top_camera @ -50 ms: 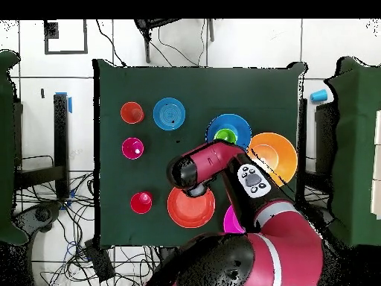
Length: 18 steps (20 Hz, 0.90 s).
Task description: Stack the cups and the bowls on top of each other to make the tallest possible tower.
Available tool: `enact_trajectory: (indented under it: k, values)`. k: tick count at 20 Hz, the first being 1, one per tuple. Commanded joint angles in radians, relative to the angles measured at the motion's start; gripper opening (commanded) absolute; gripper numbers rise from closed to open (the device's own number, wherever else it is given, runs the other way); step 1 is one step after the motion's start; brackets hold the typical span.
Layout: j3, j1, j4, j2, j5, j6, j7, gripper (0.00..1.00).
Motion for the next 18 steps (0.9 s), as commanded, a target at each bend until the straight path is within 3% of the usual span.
enact_trajectory:
  k: [1,9,13,18]
  values:
    - [0.044,0.029,-0.077,0.04,-0.079,0.009,-0.239,0.0]
    - [0.052,0.019,-0.057,0.034,-0.075,-0.014,-0.225,0.0]
    - [0.093,-0.031,-0.016,0.004,-0.041,-0.048,-0.257,0.0]
    - [0.189,-0.129,-0.093,0.004,0.049,0.039,-0.381,0.0]
